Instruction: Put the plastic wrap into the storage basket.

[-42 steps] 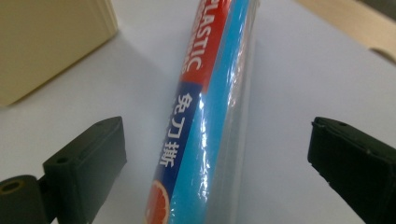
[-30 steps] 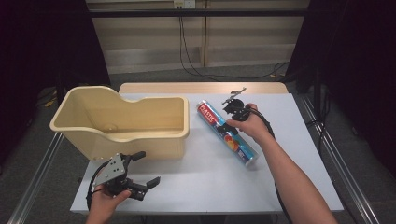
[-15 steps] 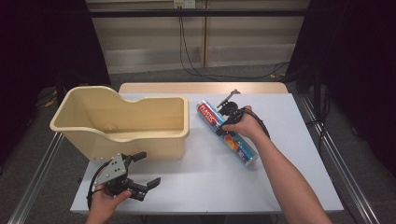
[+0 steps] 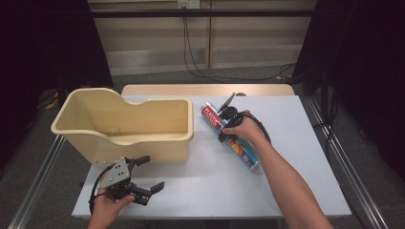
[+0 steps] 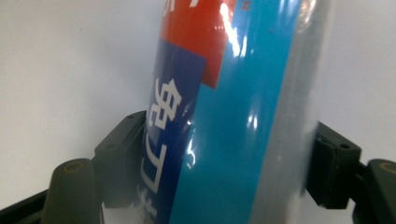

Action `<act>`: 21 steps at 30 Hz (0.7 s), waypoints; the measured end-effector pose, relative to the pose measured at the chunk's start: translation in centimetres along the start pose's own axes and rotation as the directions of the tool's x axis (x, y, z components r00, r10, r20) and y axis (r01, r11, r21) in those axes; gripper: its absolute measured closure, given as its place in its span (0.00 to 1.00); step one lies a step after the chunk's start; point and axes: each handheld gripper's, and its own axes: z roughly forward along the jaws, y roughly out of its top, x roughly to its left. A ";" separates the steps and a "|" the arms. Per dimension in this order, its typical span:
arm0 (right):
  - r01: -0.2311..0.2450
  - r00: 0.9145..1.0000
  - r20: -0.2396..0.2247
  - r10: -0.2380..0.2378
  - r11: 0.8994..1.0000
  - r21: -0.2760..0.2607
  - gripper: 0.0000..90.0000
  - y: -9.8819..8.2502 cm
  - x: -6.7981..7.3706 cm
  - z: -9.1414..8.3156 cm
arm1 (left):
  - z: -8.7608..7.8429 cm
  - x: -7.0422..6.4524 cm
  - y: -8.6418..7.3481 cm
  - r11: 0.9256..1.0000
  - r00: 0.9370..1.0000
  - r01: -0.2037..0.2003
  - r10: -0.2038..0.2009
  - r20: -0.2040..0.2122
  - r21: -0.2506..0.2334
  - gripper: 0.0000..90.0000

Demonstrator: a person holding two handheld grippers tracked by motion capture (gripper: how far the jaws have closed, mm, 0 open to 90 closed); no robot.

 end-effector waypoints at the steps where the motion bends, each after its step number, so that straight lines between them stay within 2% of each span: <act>1: -0.003 1.000 0.002 0.003 1.000 0.009 0.28 0.1 0.0 0.1 | 0.0 0.0 0.0 1.000 1.000 -0.004 0.004 0.000 0.004 0.01; 3: 0.003 1.000 0.015 -0.003 1.000 0.024 0.30 0.4 0.2 0.1 | 0.0 0.1 0.0 1.000 1.000 -0.006 0.006 0.002 0.006 0.01; 5: -0.015 1.000 0.017 0.014 0.999 0.042 0.31 0.6 0.2 0.0 | 0.0 0.0 -0.1 1.000 1.000 -0.005 0.005 0.002 0.009 0.01; 11: -0.048 0.999 -0.002 0.049 0.997 0.053 0.33 0.6 -0.1 -0.1 | 0.0 0.1 -0.1 1.000 1.000 -0.007 0.007 0.004 0.011 0.01; 17: -0.019 1.000 0.014 0.018 0.996 0.086 0.34 0.4 -0.2 -0.5 | 0.0 0.0 0.0 1.000 1.000 -0.008 0.008 0.009 0.015 0.01; 21: -0.017 1.000 0.012 0.016 0.996 0.087 0.34 0.2 -0.8 -1.6 | 0.1 0.0 0.0 1.000 1.000 -0.012 0.012 0.013 0.015 0.02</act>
